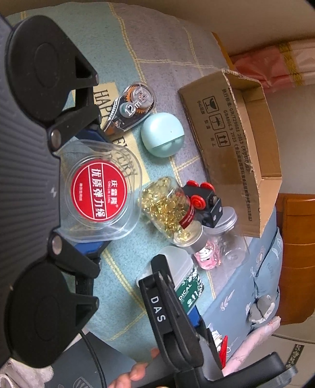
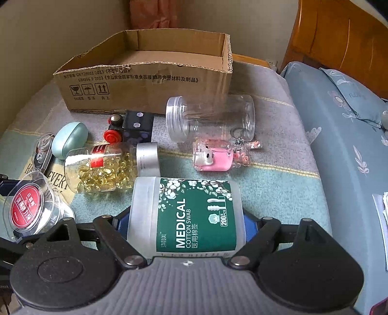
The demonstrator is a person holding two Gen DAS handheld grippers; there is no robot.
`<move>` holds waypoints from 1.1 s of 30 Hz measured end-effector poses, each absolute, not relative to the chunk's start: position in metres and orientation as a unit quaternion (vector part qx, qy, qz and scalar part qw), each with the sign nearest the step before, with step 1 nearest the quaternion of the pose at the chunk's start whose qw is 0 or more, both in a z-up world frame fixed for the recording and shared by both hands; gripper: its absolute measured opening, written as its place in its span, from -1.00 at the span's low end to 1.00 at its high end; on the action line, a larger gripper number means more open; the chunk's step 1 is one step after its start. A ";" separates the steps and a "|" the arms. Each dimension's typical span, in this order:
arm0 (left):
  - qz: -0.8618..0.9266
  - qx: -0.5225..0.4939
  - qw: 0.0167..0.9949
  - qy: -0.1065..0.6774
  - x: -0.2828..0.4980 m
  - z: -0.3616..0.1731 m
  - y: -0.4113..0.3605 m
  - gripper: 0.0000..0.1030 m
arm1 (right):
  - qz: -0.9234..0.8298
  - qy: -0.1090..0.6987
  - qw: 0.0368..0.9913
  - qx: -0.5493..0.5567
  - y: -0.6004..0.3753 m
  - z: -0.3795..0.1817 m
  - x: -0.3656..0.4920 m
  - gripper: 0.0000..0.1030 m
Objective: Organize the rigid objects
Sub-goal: 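Carry both items into the cardboard box and open both tools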
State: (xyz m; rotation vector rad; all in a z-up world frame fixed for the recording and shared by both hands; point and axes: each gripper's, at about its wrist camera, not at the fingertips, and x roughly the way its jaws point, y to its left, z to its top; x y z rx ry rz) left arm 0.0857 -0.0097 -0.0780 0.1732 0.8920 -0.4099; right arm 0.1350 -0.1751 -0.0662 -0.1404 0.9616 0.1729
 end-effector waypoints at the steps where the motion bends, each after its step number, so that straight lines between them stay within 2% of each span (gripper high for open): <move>1: -0.197 0.083 0.879 0.427 0.085 -0.077 -0.009 0.43 | 0.084 0.461 0.881 -0.067 -0.175 -0.066 0.135 0.68; 12: -0.199 0.095 0.884 0.413 0.084 -0.057 -0.002 0.43 | 0.109 0.450 0.883 -0.084 -0.183 -0.053 0.122 0.68; 20: -0.206 0.104 0.890 0.393 0.101 -0.023 0.003 0.43 | 0.157 0.427 0.887 -0.082 -0.189 -0.026 0.117 0.68; 28: -0.197 0.137 0.905 0.351 0.152 0.021 -0.005 0.43 | 0.190 0.378 0.902 -0.090 -0.184 0.015 0.136 0.67; 33: -0.199 0.136 0.902 0.358 0.199 0.033 -0.009 0.43 | 0.202 0.359 0.906 -0.093 -0.179 0.032 0.156 0.67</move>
